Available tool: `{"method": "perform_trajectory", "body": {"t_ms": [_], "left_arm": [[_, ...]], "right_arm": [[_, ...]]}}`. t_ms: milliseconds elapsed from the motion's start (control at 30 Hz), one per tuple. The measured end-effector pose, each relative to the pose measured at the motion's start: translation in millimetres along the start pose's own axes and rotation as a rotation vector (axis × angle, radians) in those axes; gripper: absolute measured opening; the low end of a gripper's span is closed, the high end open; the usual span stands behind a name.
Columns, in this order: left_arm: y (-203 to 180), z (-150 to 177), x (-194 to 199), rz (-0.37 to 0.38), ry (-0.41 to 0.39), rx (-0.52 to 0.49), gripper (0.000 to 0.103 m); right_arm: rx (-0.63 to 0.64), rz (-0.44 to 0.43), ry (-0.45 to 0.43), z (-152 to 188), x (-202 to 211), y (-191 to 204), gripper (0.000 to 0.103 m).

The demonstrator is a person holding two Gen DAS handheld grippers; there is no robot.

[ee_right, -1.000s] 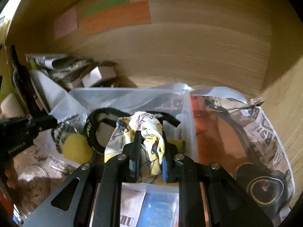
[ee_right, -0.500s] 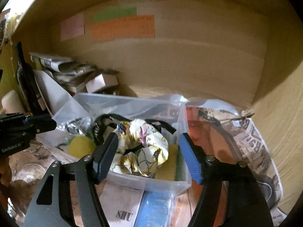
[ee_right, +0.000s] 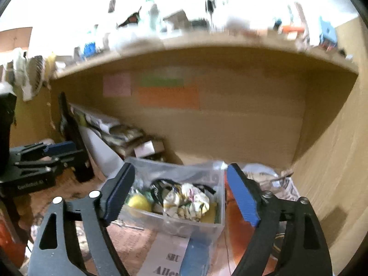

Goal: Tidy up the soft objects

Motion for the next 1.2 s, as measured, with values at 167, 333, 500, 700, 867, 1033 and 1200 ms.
{"method": "perform_trajectory", "body": {"t_ms": [167, 333, 500, 700, 867, 1033, 1200], "left_arm": [[-2.9, -7.8, 25.5, 0.013, -0.067, 0.007, 0.081], [-7.3, -12.0, 50.4, 0.009, -0.138, -0.007, 0.095], [-9.6, -12.2, 61.8, 0.025, -0.153, -0.003, 0.1], [-10.5, -9.8, 65.0, 0.024, -0.154, -0.005, 0.102], [-10.9, -8.8, 64.3, 0.019, -0.152, -0.003, 0.102], [-10.8, -8.2, 63.6, 0.016, -0.153, -0.006, 0.102], [-9.1, -7.1, 61.7, 0.017, -0.15, -0.009, 0.102]], "right_arm": [[0.004, 0.007, -0.058, -12.8, 22.1, 3.3, 0.087], [0.011, 0.014, -0.096, -18.1, 38.0, 9.1, 0.097], [0.004, 0.012, -0.109, -19.8, 47.4, 12.8, 0.103], [-0.007, 0.015, -0.111, -17.8, 51.2, 15.4, 0.103], [-0.007, 0.015, -0.109, -16.6, 52.3, 16.3, 0.103], [-0.01, 0.014, -0.107, -15.6, 52.3, 16.9, 0.103], [-0.009, 0.014, -0.107, -15.4, 51.9, 16.7, 0.103]]}}
Point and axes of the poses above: each gripper's, at about its wrist camera, not at the fingertips, and x roughly against the way its jaws point, y to its left, z to its underside, the point moved 8 cm from there along -x, roughly the way its jaws point, and after that the axes turned 15 degrees about x, right-handed, at the moved point
